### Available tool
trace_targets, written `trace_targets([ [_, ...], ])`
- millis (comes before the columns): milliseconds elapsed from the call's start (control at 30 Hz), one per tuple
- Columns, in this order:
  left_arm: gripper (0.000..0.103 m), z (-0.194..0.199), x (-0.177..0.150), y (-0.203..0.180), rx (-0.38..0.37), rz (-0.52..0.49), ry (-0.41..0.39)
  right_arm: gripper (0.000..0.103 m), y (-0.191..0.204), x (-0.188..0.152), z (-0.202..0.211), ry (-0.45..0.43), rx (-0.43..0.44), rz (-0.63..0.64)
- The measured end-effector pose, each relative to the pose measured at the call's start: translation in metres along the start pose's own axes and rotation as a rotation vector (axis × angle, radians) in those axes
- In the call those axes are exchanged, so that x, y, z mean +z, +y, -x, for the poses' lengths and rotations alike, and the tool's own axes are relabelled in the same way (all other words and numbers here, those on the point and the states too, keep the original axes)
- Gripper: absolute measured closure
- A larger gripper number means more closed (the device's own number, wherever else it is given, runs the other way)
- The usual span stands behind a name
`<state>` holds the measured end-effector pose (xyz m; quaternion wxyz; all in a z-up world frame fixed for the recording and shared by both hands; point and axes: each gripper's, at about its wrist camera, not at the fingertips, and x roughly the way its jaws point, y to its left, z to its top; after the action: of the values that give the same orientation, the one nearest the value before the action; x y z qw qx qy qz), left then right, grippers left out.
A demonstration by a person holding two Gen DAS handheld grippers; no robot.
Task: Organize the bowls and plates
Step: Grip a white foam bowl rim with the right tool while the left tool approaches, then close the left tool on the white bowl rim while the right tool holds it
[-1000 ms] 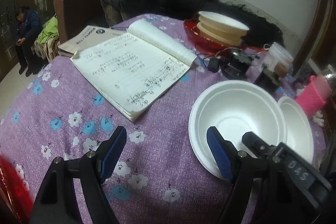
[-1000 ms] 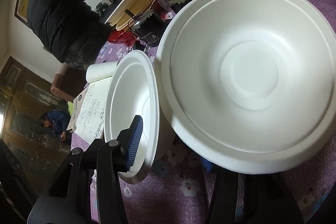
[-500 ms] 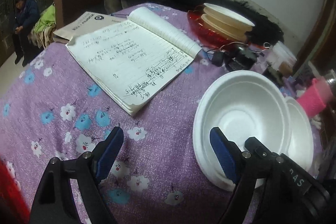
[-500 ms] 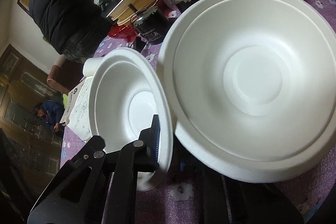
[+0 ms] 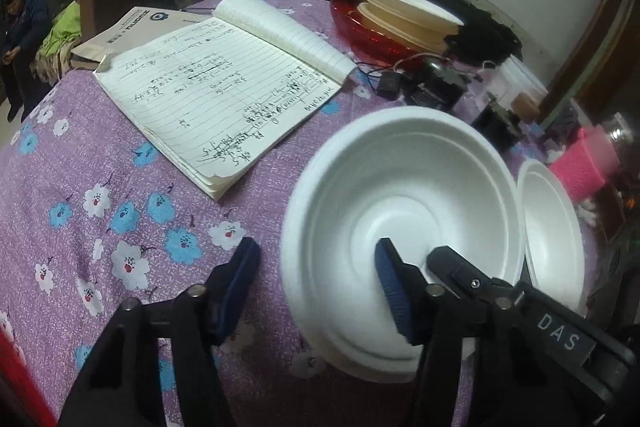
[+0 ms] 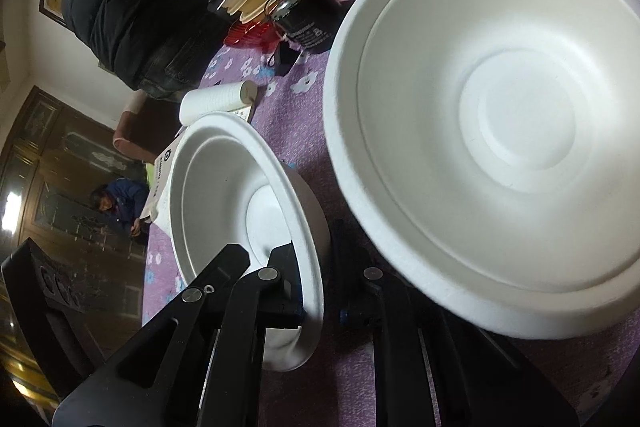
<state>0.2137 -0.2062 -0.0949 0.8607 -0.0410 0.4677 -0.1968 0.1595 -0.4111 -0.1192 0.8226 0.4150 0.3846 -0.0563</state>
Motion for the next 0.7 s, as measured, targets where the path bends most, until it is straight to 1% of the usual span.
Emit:
trace_targets([
  [67, 0.058, -0.003, -0.002, -0.003, -0.006, -0.02, 0.014, 0.091, 0.0, -0.001, -0.001, 0.009, 0.01, -0.007],
  [100, 0.067, -0.003, -0.002, -0.004, -0.003, -0.027, 0.009, 0.091, 0.0, -0.002, -0.001, 0.012, 0.012, -0.009],
  [167, 0.071, -0.004, -0.002, -0.003, -0.012, -0.023, 0.019, 0.092, 0.001, -0.003, -0.002, 0.014, 0.011, -0.015],
  [200, 0.076, -0.003, -0.001, -0.002, -0.014, -0.022, 0.019, 0.092, 0.0, -0.003, -0.002, 0.012, 0.01, -0.017],
  [300, 0.083, -0.003, -0.001, 0.0, -0.015, -0.02, 0.021, 0.092, 0.0, -0.002, -0.001, 0.009, 0.007, -0.021],
  [400, 0.089, 0.002, -0.002, -0.001, -0.013, -0.03, 0.008, 0.092, 0.001, -0.002, -0.001, 0.006, 0.003, -0.021],
  [500, 0.089, 0.007, -0.003, -0.003, -0.014, -0.034, -0.004, 0.092, -0.001, -0.002, 0.0, 0.009, 0.008, -0.029],
  [567, 0.089, 0.009, -0.004, -0.003, -0.003, -0.039, -0.009, 0.092, -0.001, -0.001, -0.001, 0.014, 0.012, -0.033],
  [700, 0.09, 0.01, -0.004, 0.001, 0.01, -0.02, 0.008, 0.092, -0.003, -0.001, -0.002, 0.033, 0.028, -0.05],
])
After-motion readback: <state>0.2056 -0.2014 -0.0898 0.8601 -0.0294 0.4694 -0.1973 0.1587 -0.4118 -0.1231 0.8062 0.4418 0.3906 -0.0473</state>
